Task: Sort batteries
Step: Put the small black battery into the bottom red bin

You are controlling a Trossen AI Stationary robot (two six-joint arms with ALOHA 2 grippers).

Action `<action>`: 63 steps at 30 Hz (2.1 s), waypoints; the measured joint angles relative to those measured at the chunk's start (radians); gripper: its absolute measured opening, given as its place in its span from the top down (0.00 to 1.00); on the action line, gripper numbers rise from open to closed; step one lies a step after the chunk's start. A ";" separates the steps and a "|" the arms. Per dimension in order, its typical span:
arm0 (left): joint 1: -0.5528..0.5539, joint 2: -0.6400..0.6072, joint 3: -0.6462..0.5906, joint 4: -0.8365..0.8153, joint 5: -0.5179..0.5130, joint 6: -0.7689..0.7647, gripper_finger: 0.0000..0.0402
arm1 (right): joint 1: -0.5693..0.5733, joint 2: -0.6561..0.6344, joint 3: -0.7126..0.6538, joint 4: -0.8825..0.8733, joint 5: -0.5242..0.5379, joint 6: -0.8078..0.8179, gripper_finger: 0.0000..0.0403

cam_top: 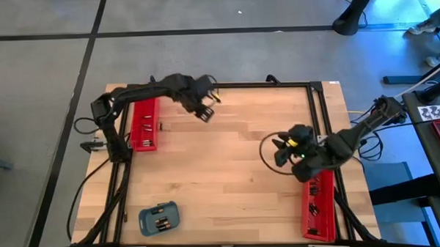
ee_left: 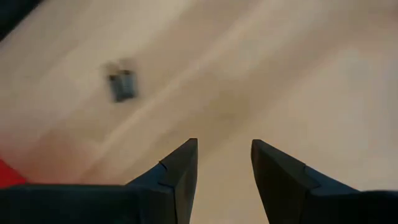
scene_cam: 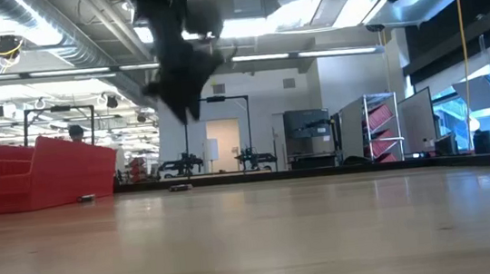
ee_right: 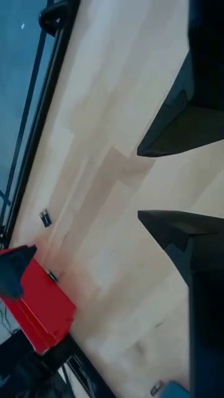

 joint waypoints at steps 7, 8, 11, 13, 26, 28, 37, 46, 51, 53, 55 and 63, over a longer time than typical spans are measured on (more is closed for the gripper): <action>0.249 0.001 -0.207 0.236 -0.005 0.050 0.65 | -0.085 0.000 0.000 0.113 -0.083 -0.198 0.62; 0.271 0.001 -0.238 0.272 -0.004 0.051 0.65 | -0.092 0.000 0.000 0.125 -0.091 -0.214 0.62; 0.299 0.001 -0.318 0.379 0.003 0.059 0.65 | -0.102 0.000 0.000 0.146 -0.094 -0.238 0.62; 0.300 0.001 -0.352 0.443 0.003 0.065 0.65 | -0.101 0.000 0.000 0.153 -0.094 -0.240 0.62; 0.295 0.009 -0.480 0.657 0.010 0.029 0.65 | -0.101 0.000 0.000 0.156 -0.094 -0.239 0.62; 0.295 0.009 -0.496 0.660 -0.001 0.028 0.65 | -0.101 0.000 0.000 0.161 -0.094 -0.239 0.62; 0.278 0.018 -0.580 0.771 -0.035 0.030 0.75 | -0.100 0.000 0.000 0.179 -0.095 -0.239 0.62; 0.268 0.014 -0.669 0.844 -0.062 0.030 0.96 | -0.100 0.001 0.000 0.180 -0.096 -0.239 0.62; 0.267 -0.002 -0.657 0.818 -0.031 0.073 0.96 | -0.100 -0.005 0.000 0.177 -0.136 -0.240 0.62; 0.265 -0.029 -0.641 0.795 -0.017 0.089 0.96 | -0.100 -0.015 0.000 0.176 -0.152 -0.242 0.62; 0.262 -0.061 -0.628 0.760 0.012 0.098 0.97 | -0.100 -0.027 0.005 0.173 -0.171 -0.245 0.62; 0.228 -0.219 -0.563 0.793 0.122 0.156 0.97 | -0.100 -0.111 0.054 0.162 -0.198 -0.394 0.62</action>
